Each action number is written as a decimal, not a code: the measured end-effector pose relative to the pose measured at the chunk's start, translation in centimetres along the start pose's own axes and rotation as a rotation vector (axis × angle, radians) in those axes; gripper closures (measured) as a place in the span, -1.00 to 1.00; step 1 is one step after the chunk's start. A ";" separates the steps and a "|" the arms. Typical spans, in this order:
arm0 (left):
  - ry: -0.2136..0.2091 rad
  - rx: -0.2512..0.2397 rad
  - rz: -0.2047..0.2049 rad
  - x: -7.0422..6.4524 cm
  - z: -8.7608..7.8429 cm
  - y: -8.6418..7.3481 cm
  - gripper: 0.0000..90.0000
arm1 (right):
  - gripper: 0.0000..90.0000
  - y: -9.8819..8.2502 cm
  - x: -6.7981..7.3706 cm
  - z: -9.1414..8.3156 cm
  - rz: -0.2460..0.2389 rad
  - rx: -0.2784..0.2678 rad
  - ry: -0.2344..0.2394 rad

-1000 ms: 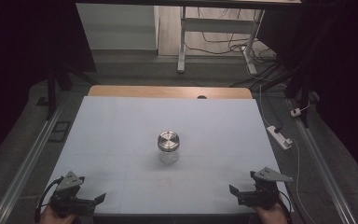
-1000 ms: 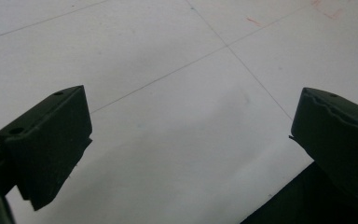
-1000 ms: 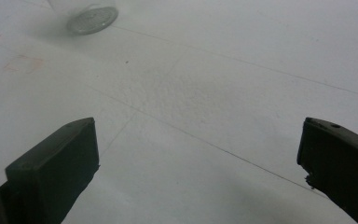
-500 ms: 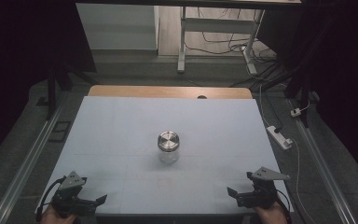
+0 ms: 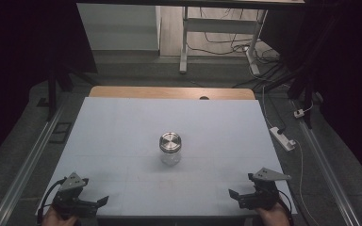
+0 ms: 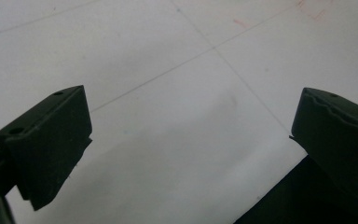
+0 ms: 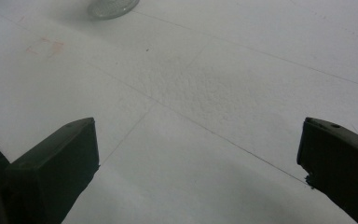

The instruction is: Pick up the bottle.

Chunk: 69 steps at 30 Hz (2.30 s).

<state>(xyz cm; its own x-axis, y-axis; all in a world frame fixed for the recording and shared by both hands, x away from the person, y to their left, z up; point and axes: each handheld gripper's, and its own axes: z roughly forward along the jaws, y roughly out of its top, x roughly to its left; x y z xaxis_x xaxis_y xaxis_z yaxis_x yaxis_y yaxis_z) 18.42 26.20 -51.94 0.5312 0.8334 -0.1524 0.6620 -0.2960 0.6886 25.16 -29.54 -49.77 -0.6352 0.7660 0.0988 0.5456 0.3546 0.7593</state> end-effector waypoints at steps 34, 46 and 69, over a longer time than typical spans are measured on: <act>-0.133 -0.049 0.122 -1.4 3.5 5.0 -1.00 | -1.00 0.0 0.1 0.0 -0.017 0.003 -0.002; -0.233 -0.078 0.226 -2.3 5.9 7.1 -1.00 | -1.00 0.1 0.1 0.1 -0.023 0.005 0.003; -0.223 -0.069 0.217 -2.9 10.7 11.6 -1.00 | -1.00 0.1 0.1 0.1 -0.025 0.003 0.008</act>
<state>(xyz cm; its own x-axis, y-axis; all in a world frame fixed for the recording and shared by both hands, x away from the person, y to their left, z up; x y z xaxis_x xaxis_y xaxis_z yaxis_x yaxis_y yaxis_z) 30.20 15.36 -51.12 0.7640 0.6291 -0.1435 0.4875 -0.4171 0.7671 25.20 -29.35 -49.80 -0.6535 0.7522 0.0849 0.5311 0.3757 0.7595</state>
